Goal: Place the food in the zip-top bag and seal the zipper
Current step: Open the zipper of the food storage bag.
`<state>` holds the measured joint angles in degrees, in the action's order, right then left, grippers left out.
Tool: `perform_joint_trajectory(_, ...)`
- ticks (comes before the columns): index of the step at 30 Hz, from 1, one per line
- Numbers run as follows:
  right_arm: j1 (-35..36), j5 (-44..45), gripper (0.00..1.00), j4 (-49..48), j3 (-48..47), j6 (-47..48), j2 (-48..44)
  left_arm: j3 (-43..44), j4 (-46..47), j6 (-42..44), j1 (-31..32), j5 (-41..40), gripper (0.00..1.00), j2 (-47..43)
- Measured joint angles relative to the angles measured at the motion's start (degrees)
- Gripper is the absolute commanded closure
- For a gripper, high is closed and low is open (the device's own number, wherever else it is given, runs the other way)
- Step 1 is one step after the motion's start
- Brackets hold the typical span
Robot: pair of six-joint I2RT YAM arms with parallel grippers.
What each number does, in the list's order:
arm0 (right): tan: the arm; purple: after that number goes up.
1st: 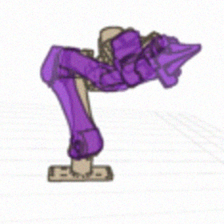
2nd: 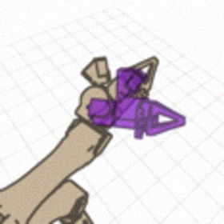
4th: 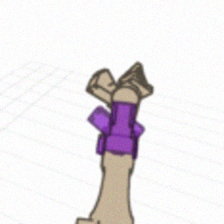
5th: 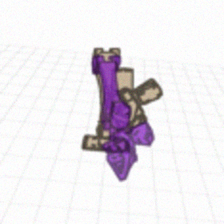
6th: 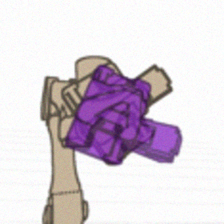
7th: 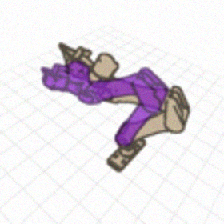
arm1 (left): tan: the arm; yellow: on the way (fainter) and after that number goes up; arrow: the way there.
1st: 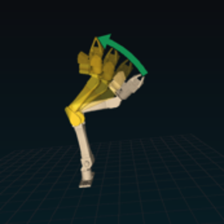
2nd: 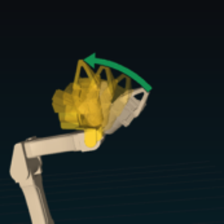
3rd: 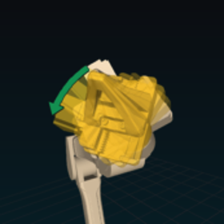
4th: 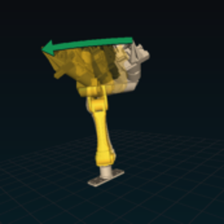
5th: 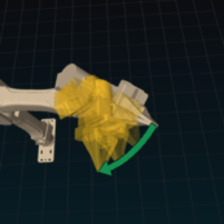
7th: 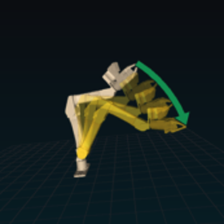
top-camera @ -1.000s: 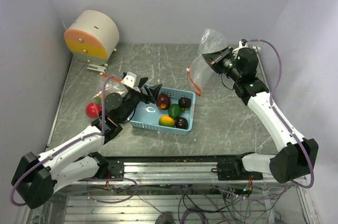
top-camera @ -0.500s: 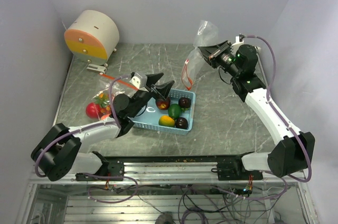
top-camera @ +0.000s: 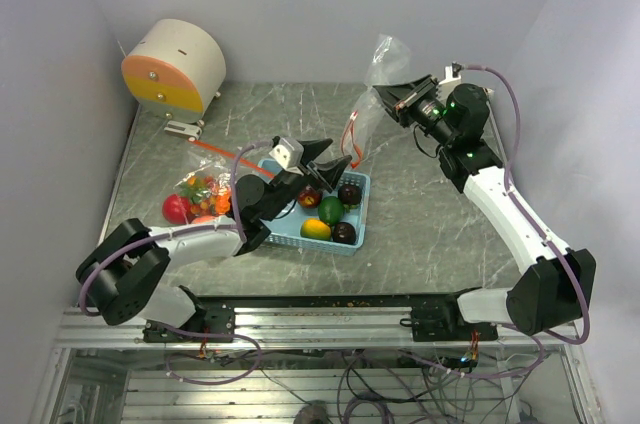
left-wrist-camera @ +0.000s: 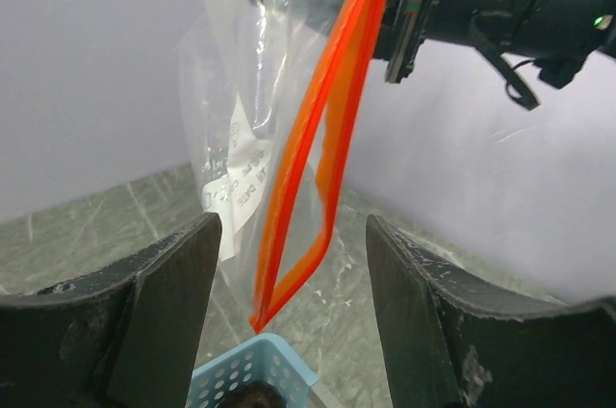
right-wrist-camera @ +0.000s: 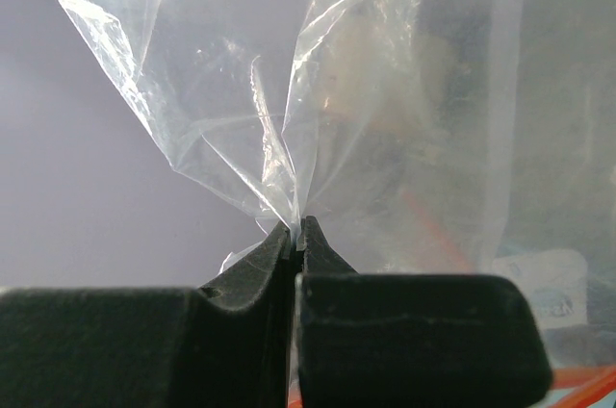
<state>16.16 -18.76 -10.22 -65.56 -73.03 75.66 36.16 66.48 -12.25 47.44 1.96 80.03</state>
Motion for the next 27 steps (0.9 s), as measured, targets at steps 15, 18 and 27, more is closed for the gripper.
perform_joint_trajectory(15, 1.2, -5.44, 1.0, -2.84, 1.09, -1.95, -0.22, 3.15, 0.09, 3.28, 0.5, -2.95, 0.47, 5.66)
perform_joint_trajectory(18, 1.2, -6.88, 1.0, -3.3, 1.7, -2.47, -0.44, 3.91, -0.17, 4.24, 0.57, -2.93, 0.63, 6.14)
perform_joint_trajectory(27, 1.22, -8.57, 0.68, -0.35, 1.31, 0.94, -0.72, 4.17, -11.65, 8.17, 0.74, -6.03, 0.93, -1.16)
